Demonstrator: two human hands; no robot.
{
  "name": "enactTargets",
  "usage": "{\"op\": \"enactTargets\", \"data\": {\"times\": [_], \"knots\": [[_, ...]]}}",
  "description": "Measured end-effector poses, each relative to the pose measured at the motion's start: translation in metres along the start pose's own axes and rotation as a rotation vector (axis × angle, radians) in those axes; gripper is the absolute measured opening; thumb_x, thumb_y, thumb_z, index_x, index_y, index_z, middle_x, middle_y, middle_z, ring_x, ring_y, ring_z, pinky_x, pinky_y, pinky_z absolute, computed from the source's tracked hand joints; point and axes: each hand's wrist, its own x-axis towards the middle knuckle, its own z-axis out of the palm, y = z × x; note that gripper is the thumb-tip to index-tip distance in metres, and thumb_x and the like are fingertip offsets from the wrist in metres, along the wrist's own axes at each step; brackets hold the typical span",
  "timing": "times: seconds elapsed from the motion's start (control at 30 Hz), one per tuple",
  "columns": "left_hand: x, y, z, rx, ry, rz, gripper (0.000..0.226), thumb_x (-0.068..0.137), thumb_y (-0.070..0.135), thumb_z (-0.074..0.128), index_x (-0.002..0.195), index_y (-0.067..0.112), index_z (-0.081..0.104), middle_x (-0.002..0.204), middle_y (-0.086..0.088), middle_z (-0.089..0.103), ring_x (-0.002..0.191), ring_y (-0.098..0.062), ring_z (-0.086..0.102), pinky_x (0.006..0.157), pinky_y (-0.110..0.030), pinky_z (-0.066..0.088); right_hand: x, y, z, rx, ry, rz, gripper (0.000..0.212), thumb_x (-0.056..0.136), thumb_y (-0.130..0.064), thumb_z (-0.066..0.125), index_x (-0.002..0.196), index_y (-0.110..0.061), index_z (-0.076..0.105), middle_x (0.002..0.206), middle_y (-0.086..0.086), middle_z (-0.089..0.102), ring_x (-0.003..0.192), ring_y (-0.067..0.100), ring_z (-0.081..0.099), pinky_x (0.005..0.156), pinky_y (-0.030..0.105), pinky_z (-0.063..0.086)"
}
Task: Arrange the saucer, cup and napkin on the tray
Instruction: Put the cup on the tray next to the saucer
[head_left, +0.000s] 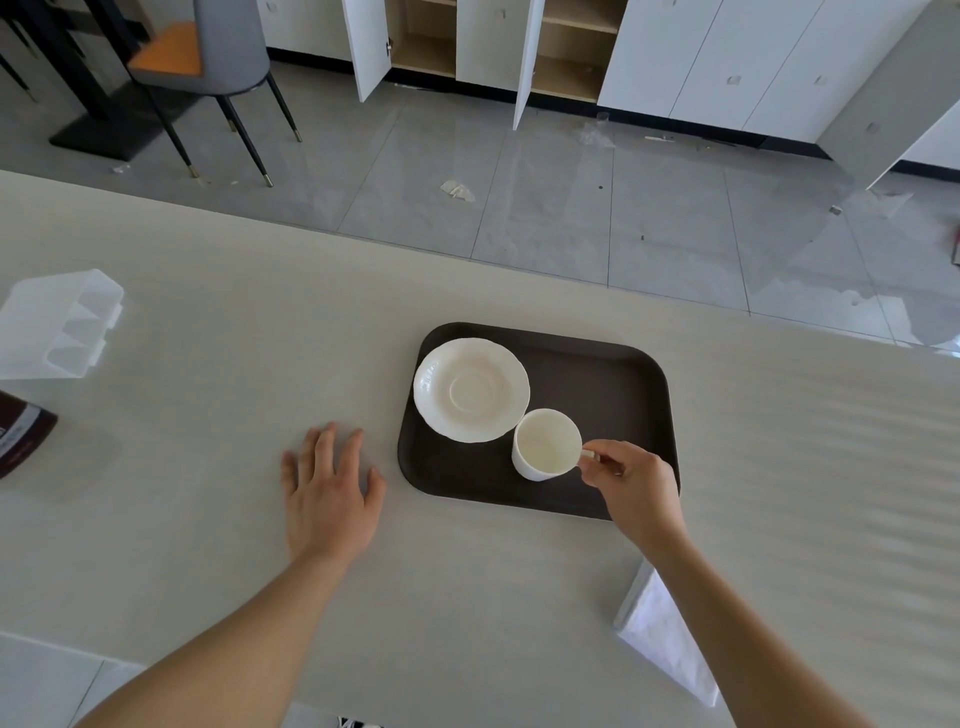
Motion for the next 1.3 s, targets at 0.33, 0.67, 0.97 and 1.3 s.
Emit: {"op": "enactTargets", "data": {"times": [0.33,0.67,0.97,1.3], "knots": [[0.0,0.001,-0.001,-0.001,-0.002,-0.003,0.057,0.088,0.038,0.039,0.139,0.016,0.05,0.149,-0.015,0.042,0.143,-0.036,0.032,0.12,-0.057,0.018,-0.001,-0.004,0.0,-0.031,-0.012,-0.043,0.013,0.09,-0.02,0.073,0.102,-0.02,0.075,0.087,-0.005,0.071,0.076,0.013,0.066,0.068,0.028,0.058],[-0.001,0.003,-0.003,-0.014,-0.012,-0.006,0.057,0.089,0.037,0.04,0.141,0.016,0.049,0.151,-0.016,0.04,0.145,-0.035,0.029,0.121,-0.056,0.015,-0.009,-0.006,-0.01,-0.012,-0.002,0.011,0.033,0.09,-0.021,0.073,0.122,-0.017,0.066,0.101,-0.004,0.071,0.088,0.01,0.066,0.075,0.018,0.048],[-0.001,0.001,-0.002,-0.019,-0.002,-0.003,0.056,0.09,0.037,0.041,0.141,0.015,0.048,0.151,-0.016,0.039,0.146,-0.035,0.028,0.12,-0.056,0.015,-0.043,0.018,-0.045,-0.061,0.058,0.069,0.019,0.089,-0.019,0.071,0.108,-0.023,0.071,0.097,-0.012,0.07,0.084,-0.006,0.063,0.072,0.014,0.048],[0.0,-0.001,0.003,-0.026,0.006,-0.009,0.052,0.092,0.032,0.052,0.141,0.016,0.047,0.152,-0.015,0.037,0.147,-0.034,0.025,0.121,-0.057,0.014,-0.087,0.061,-0.074,-0.586,-0.228,0.214,0.071,0.079,-0.057,0.07,0.141,-0.03,0.047,0.135,-0.01,0.054,0.122,0.016,0.049,0.084,0.031,0.05]]}}
